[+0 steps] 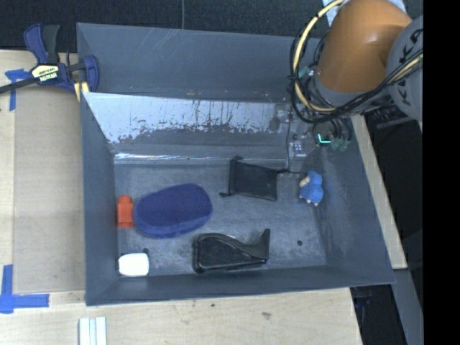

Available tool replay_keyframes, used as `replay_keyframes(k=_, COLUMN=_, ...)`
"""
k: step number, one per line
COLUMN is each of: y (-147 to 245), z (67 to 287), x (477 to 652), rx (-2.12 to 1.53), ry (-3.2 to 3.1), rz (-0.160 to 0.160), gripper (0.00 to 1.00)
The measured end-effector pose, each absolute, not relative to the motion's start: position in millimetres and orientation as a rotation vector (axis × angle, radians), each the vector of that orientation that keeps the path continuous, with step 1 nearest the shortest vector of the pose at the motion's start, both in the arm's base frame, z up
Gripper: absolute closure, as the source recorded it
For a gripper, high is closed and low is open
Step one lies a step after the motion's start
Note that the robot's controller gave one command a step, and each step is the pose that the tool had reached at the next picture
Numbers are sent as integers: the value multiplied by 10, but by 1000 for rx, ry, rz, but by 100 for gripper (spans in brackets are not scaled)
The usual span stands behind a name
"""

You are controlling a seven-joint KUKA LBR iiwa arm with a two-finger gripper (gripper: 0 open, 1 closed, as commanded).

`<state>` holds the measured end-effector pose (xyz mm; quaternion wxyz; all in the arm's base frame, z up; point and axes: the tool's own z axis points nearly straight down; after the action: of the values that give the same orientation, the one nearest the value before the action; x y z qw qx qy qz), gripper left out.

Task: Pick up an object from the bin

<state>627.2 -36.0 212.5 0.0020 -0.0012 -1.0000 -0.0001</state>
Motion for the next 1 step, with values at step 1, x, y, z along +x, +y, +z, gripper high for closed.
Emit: replay_keyframes(k=1, y=-561, z=967, x=5962, rx=225, ry=-3128, rz=0, gripper=0)
